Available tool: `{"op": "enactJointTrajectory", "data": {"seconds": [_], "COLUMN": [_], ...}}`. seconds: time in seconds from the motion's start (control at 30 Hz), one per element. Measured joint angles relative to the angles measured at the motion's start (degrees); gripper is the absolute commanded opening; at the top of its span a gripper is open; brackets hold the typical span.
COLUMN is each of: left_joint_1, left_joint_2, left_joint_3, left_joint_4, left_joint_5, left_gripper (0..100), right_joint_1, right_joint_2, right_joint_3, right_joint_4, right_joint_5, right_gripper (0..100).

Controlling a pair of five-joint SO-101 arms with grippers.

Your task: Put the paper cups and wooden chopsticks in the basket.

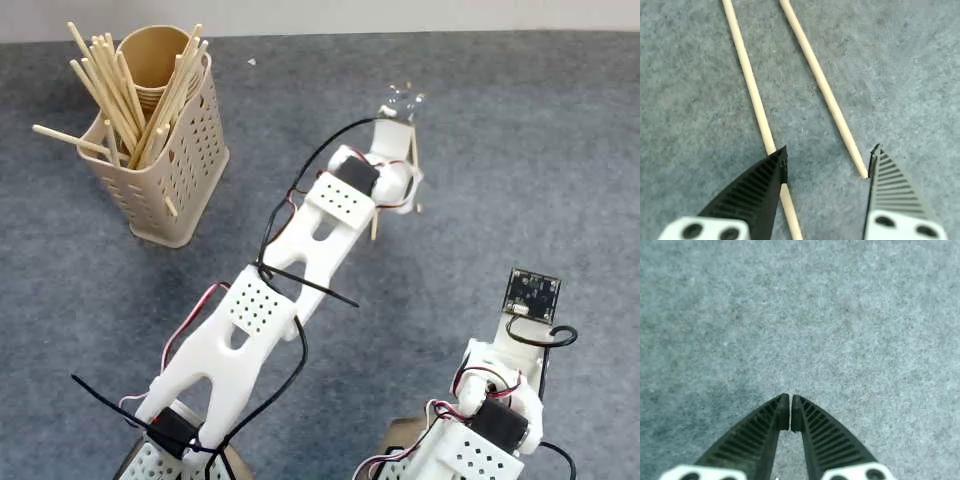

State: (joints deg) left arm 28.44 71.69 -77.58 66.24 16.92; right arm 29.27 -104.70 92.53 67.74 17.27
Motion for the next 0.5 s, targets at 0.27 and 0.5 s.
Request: {"op": "enactJointTrajectory", "data": {"seconds": [0.27, 0.5], "left_joint_1": [0.3, -0.4], "left_joint_2": [4.4, 4.9], "left_joint_3": [1.5, 1.4], "left_joint_4": [-3.3, -3.5], "left_joint_5": [0.0, 0.0], "left_gripper": [28, 26], "right_joint_1": [0.0, -0.1], "right_joint_2": [0.0, 0.0], "right_joint_3": [0.0, 0.0], "right_joint_4": [0.0, 0.0], "right_joint_5": [0.0, 0.0], "right_gripper": [2.7, 2.7]}}
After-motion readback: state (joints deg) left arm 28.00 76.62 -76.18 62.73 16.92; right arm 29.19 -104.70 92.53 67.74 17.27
